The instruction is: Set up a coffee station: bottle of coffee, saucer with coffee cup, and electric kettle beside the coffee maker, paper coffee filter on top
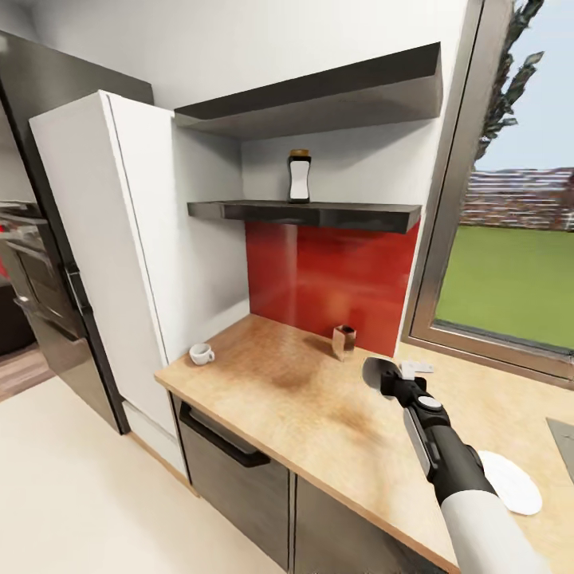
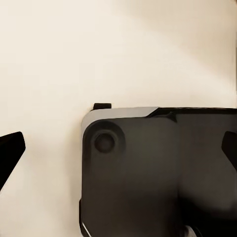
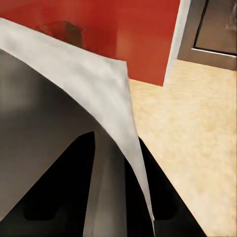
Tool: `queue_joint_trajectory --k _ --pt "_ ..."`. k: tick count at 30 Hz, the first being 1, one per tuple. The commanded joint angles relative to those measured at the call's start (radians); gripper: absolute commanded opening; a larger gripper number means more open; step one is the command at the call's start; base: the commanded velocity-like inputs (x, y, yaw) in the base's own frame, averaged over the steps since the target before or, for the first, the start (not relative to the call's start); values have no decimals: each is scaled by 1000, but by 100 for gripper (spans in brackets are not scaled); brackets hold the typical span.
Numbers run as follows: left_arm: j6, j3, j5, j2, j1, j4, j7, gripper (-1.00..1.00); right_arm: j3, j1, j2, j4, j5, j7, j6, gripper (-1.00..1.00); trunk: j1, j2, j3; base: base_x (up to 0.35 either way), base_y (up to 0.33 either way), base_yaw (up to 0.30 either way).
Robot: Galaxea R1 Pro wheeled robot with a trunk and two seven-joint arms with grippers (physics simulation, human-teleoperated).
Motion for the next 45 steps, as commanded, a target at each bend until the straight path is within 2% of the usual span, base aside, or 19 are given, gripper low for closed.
queue_joint_trajectory --k 1,7,45 --pt "-3 0 1 0 0 1 1 100 0 0 0 -1 5 0 6 -100 0 -1 0 0 0 -300" --pt "-3 0 1 0 0 1 1 100 0 0 0 0 5 0 6 -100 0 -1 0 0 -138 -300" --pt "-3 0 1 0 0 1 1 100 0 0 0 1 5 -1 4 -100 0 -1 0 -7 -272 -300"
